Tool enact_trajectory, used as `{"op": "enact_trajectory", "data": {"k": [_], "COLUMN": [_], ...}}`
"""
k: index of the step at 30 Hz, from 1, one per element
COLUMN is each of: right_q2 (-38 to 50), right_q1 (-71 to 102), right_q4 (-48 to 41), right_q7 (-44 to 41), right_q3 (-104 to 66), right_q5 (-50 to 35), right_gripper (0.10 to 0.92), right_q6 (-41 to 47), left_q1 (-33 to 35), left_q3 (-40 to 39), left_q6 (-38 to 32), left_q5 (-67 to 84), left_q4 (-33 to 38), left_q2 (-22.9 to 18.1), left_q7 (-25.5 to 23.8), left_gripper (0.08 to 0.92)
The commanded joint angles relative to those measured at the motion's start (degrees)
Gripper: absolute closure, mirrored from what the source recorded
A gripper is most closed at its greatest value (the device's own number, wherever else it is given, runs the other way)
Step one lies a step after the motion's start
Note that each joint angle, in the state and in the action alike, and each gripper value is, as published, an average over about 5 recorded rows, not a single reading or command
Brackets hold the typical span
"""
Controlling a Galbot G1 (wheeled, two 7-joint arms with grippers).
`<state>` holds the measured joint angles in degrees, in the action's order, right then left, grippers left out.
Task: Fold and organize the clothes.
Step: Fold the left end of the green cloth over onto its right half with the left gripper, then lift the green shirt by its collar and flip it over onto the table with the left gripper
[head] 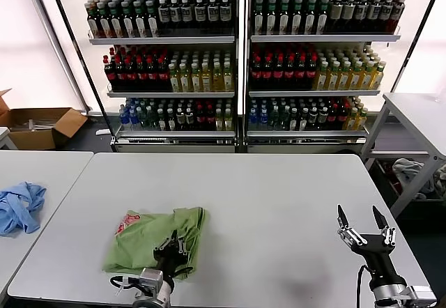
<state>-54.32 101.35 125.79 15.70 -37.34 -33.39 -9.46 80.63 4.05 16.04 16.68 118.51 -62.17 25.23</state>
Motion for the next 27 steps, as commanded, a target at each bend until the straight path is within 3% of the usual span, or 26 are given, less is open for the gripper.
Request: {"op": "enact_trajectory", "data": {"k": [1,9,13,16,19,23,27], "right_q2": [-0.11,-0.18,0.04,0.04,0.17,0.25,0.18], "right_q1": [-0.47,-1.14,-1.77,-1.95,-1.78,-1.82,-1.88], "right_q4": [0.22,0.48,0.70,0.77,0.68,0.40,0.34], "right_q7": [-0.05,0.15,0.28,0.33,0.32,0.33,0.35], "right_q3": [0.28,0.43,0.42,0.48,0.46,0.44,0.46], "right_q5": [0.61,1.11,0.98,0.90,0.80,0.69,0.73], "right_gripper": [0.203,0.203,0.203,0.203,0.203,0.203,0.203], "right_q6": [0.02,0.27,0.53,0.59,0.47,0.38,0.41], "left_q1": [-1.09,0.36,2.49,2.74,2.18,3.28,3.87], "left_q3": [-7.22,-13.66,-11.55,-1.49,13.65,28.76,33.79], "left_q6": [-4.81,-4.65,-3.85,-2.76,-1.35,-0.22,1.70], "left_q5": [-7.07,-1.66,-0.08,4.65,12.40,20.74,22.47], "left_q4": [-0.92,5.49,9.41,14.78,16.00,9.09,0.11], "left_q2": [0.79,2.51,4.85,5.75,7.84,11.60,12.21], "left_q7": [-2.44,-4.30,-2.86,-1.33,-0.87,-2.06,-2.31], "left_gripper": [0.732,0.507,0.386,0.299,0.223,0.181,0.177]}}
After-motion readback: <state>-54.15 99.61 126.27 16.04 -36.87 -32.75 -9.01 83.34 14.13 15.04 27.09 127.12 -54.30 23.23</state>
